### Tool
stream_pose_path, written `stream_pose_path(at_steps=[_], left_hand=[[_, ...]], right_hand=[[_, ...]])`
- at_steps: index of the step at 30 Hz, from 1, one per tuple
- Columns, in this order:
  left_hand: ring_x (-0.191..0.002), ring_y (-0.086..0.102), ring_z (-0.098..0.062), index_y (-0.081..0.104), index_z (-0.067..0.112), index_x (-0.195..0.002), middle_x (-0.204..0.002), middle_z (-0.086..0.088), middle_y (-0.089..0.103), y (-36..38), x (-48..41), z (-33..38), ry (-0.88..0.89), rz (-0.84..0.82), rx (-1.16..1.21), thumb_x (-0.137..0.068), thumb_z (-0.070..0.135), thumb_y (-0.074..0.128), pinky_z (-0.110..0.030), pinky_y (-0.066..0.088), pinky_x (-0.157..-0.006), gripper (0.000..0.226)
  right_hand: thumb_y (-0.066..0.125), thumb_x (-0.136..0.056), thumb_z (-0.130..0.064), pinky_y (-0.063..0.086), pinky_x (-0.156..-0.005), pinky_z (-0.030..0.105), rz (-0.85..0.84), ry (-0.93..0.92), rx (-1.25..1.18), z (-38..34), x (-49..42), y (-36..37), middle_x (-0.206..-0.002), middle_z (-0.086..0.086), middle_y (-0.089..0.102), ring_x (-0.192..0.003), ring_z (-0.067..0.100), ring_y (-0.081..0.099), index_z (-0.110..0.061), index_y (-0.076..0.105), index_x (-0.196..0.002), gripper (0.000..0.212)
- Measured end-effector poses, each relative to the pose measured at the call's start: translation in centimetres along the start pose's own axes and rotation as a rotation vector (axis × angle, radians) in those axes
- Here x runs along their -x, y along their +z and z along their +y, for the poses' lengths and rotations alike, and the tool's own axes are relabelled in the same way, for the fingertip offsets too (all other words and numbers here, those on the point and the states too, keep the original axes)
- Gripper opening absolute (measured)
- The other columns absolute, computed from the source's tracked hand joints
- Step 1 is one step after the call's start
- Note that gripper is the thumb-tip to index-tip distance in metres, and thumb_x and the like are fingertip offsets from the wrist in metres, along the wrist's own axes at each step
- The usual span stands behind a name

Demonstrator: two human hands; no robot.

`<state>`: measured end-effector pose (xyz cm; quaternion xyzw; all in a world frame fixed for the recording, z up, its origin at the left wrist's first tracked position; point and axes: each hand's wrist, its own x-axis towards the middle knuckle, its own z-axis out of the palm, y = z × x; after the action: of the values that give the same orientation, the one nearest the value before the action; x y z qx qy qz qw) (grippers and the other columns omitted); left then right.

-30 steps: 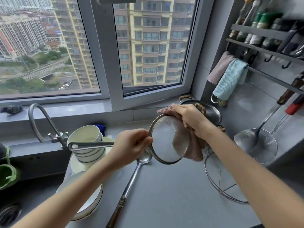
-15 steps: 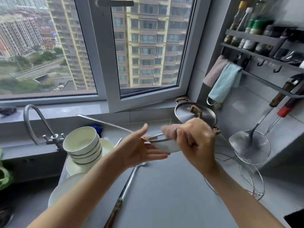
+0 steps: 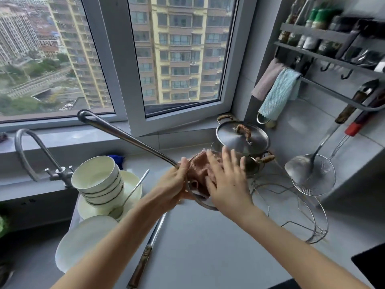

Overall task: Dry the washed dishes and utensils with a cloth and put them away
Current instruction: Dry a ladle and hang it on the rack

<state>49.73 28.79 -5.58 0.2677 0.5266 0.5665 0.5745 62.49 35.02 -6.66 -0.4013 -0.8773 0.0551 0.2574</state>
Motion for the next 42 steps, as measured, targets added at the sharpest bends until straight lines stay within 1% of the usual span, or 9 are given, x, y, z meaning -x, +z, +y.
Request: stream_pose_path(at_steps=[8, 12, 15, 19, 26, 30, 34, 38, 42], left_hand=[[-0.081, 0.068, -0.022, 0.061, 0.015, -0.105, -0.099, -0.013, 0.068, -1.2, -1.1, -1.0, 0.061, 0.023, -0.088, -0.1, 0.037, 0.027, -0.037, 0.057, -0.06, 0.04], [-0.081, 0.066, -0.026, 0.057, 0.017, -0.116, -0.108, -0.018, 0.065, -1.9, -1.0, -0.6, -0.054, -0.104, -0.155, -0.101, 0.037, 0.027, -0.036, 0.056, -0.059, 0.039], [-0.088, 0.067, -0.034, 0.056, 0.016, -0.118, -0.114, -0.022, 0.062, -2.0, -1.0, -0.4, -0.143, -0.168, -0.164, -0.101, 0.036, 0.028, -0.049, 0.056, -0.07, 0.039], [-0.09, 0.065, -0.042, 0.053, 0.01, -0.117, -0.107, -0.02, 0.065, -1.4, -1.2, -0.5, -0.205, -0.331, -0.128, -0.101, 0.033, 0.025, -0.059, 0.054, -0.067, 0.039], [-0.076, 0.065, -0.035, 0.057, 0.012, -0.114, -0.106, -0.024, 0.061, -2.1, -2.2, -0.2, -0.069, 0.055, -0.1, -0.101, 0.029, 0.036, -0.053, 0.057, -0.059, 0.03], [-0.064, 0.067, -0.029, 0.055, 0.01, -0.117, -0.102, -0.022, 0.062, -3.7, -2.9, -0.4, -0.104, 0.137, -0.014, -0.102, 0.028, 0.035, -0.044, 0.057, -0.047, 0.031], [-0.064, 0.07, -0.03, 0.054, 0.012, -0.118, -0.101, -0.022, 0.064, -4.3, -2.7, 0.1, -0.119, 0.031, 0.016, -0.102, 0.029, 0.033, -0.048, 0.058, -0.052, 0.031], [-0.072, 0.071, -0.036, 0.054, 0.009, -0.117, -0.097, -0.023, 0.069, -3.4, -2.6, 0.6, -0.128, -0.106, 0.001, -0.102, 0.032, 0.029, -0.049, 0.057, -0.06, 0.038], [-0.072, 0.071, -0.035, 0.054, 0.007, -0.109, -0.094, -0.023, 0.07, -3.8, -2.8, 0.2, -0.109, -0.065, -0.05, -0.1, 0.039, 0.032, -0.045, 0.057, -0.065, 0.04]], right_hand=[[0.033, -0.091, -0.009, -0.003, -0.119, 0.033, -0.44, -0.264, -0.14, -0.6, 1.7, 0.4, -0.158, -0.002, 0.014, -0.147, 0.026, -0.005, -0.017, 0.026, -0.149, 0.059], [0.039, -0.08, 0.008, 0.026, -0.116, 0.032, -0.62, -0.585, -0.16, 2.3, 2.2, -1.9, -0.146, -0.011, 0.044, -0.144, 0.015, 0.019, -0.021, 0.052, -0.136, 0.065], [0.034, -0.081, 0.0, 0.051, -0.095, 0.046, -0.447, -0.941, 0.098, 3.4, 1.5, -3.6, -0.124, -0.008, 0.064, -0.126, 0.029, 0.052, -0.021, 0.071, -0.11, 0.051], [0.042, -0.097, -0.004, 0.04, -0.103, 0.056, -0.243, -1.179, 0.346, 4.2, -1.1, -3.6, -0.128, 0.004, 0.063, -0.124, 0.041, 0.051, -0.015, 0.073, -0.104, 0.034], [0.04, -0.073, 0.002, 0.058, -0.071, 0.047, -0.246, -0.653, 0.379, 5.0, 1.1, -3.2, -0.113, 0.011, 0.07, -0.103, 0.045, 0.063, -0.022, 0.078, -0.093, 0.049], [0.053, -0.078, 0.017, 0.06, -0.071, 0.037, -0.439, -0.22, -0.349, 3.6, 3.1, -4.9, -0.127, 0.0, 0.062, -0.096, 0.01, 0.065, -0.025, 0.073, -0.106, 0.055], [0.049, -0.094, 0.001, 0.044, -0.083, 0.003, 0.025, 0.288, -0.697, 4.1, 1.3, -5.9, -0.129, -0.006, 0.051, -0.107, -0.006, 0.057, -0.023, 0.064, -0.119, 0.037], [0.054, -0.091, -0.034, 0.047, -0.097, 0.034, -0.201, 0.427, -0.92, 2.8, 1.0, -2.9, -0.128, -0.006, 0.059, -0.111, 0.011, 0.059, -0.045, 0.063, -0.114, 0.027], [0.056, -0.089, -0.004, 0.045, -0.099, 0.025, -0.068, 0.464, -0.85, 1.8, 1.2, -1.8, -0.103, -0.027, 0.058, -0.098, -0.005, 0.057, -0.024, 0.065, -0.117, 0.035]])
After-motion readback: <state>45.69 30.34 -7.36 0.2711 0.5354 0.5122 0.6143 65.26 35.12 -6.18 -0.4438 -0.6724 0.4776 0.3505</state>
